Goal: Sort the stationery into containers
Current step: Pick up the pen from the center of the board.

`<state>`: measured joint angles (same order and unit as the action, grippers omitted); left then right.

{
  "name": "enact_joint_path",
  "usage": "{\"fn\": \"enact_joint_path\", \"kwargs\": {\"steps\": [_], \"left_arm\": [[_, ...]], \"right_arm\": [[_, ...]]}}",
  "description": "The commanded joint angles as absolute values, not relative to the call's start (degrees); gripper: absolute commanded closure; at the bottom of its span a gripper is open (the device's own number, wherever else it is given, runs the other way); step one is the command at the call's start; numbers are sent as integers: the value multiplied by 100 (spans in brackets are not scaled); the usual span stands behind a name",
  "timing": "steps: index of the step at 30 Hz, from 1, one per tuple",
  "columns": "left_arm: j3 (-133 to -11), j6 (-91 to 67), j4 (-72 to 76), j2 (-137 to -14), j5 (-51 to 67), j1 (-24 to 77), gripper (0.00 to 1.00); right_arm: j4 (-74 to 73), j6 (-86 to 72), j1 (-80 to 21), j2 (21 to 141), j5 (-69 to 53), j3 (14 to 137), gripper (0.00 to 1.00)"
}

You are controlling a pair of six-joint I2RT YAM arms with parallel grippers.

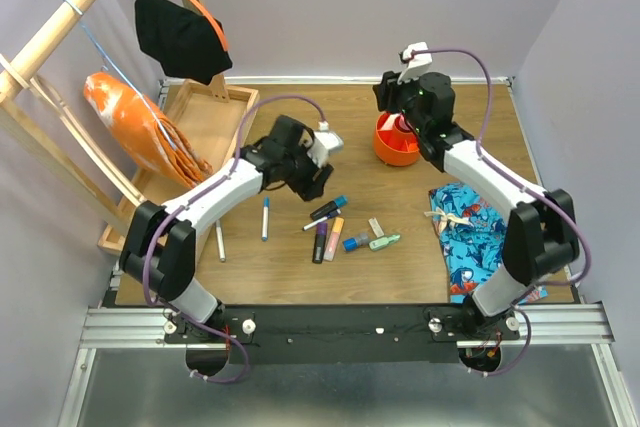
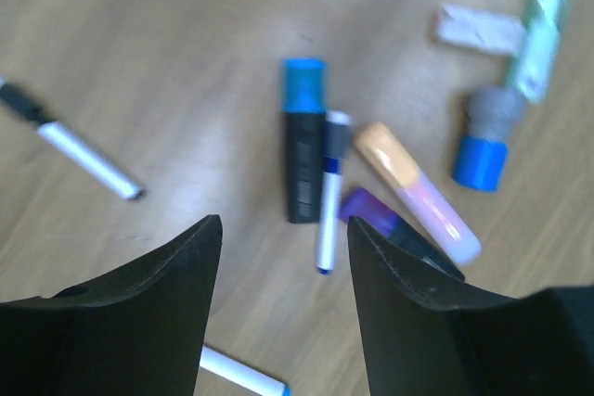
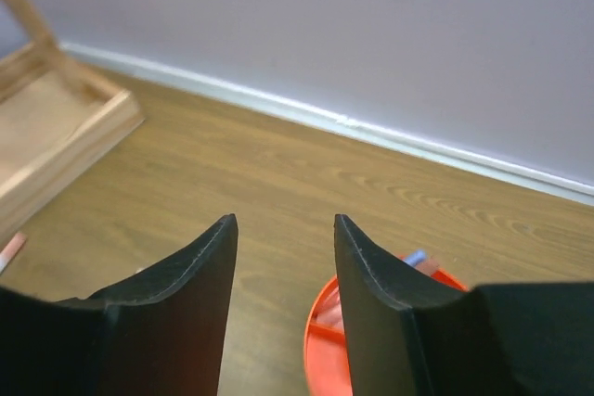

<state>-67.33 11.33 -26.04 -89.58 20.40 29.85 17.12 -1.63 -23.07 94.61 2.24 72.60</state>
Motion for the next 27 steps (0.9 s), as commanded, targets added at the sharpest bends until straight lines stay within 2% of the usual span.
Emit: {"fn": "enact_joint_path", "kwargs": {"steps": [1,3,5,10,13,18,27], "left_arm": [[-6504,2249,-3375,-9070,1882,3716,37],[-6574,2259,-3358,-9228,1837,3753,43],[-6722,2084,-3305,-9394,1522,3762,45],[-7267,2110,-3234,-9764,827,3446,44],[-7987,1943,-3357,-10203,326,3138,38],[-8973,1381,-3525,-10924,-174,2813,39],[-9369,756,-3726,-11513,343,2716,44]], "right_arm": [[432,263,-2285,8895,-888,6768,45],[273,325,-2285,8676,-774,6505,45],[307,334,-2294,8509,-695,6285,45],[325,246,-2285,8104,-606,5906,45],[378,193,-2285,8086,-606,5845,45],[475,114,-2285,8191,-668,5932,45],[343,35,-2285,8367,-747,6249,45]]}}
